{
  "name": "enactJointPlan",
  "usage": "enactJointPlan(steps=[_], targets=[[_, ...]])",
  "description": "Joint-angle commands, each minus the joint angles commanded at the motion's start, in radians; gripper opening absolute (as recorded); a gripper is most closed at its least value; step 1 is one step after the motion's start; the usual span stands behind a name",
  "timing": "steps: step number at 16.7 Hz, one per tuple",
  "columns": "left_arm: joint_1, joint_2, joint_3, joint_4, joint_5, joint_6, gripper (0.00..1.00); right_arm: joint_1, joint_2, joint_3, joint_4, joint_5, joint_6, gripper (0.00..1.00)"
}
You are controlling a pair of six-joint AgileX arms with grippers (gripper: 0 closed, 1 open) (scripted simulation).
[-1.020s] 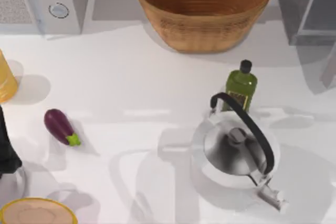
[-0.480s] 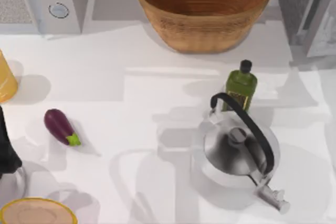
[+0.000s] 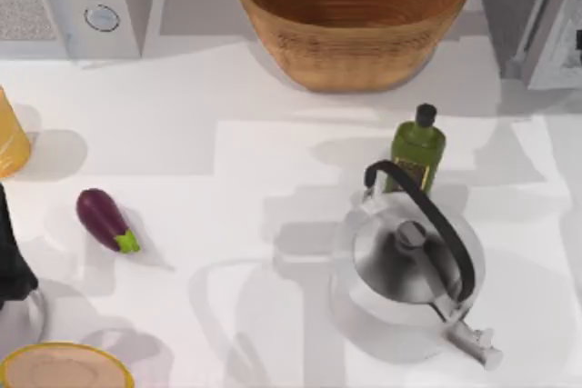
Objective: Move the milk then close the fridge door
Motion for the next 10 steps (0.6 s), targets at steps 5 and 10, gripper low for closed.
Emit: enactJointPlan(steps=[5, 10], targets=[[0.000, 0.000, 0.000, 0.000, 0.000, 0.000, 1.00, 0.000, 0.136, 0.171, -0.035, 0.002, 0.001, 1.00], [0.000, 0.000, 0.000, 0.000, 0.000, 0.000, 1.00, 0.001, 0.300, 0.377, -0.077, 0.005, 0.002, 1.00]])
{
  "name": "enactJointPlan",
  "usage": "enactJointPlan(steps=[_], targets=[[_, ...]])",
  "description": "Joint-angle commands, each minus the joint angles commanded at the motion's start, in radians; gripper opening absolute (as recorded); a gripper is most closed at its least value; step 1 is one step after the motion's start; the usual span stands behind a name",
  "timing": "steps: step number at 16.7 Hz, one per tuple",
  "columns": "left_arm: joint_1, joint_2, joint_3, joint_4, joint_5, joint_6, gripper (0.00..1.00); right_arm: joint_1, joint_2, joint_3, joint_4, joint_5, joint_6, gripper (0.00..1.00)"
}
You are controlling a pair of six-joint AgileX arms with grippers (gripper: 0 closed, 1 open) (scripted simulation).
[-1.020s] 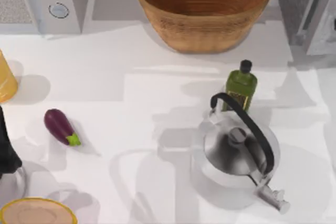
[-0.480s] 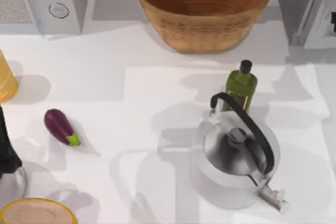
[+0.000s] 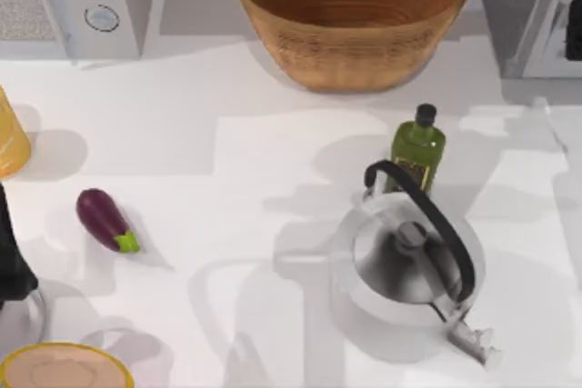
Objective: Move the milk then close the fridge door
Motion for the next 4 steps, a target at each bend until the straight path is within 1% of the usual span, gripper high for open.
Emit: enactJointPlan(steps=[4], targets=[[0.000, 0.000, 0.000, 0.000, 0.000, 0.000, 1.00, 0.000, 0.048, 0.061, -0.012, 0.001, 0.000, 1.00]])
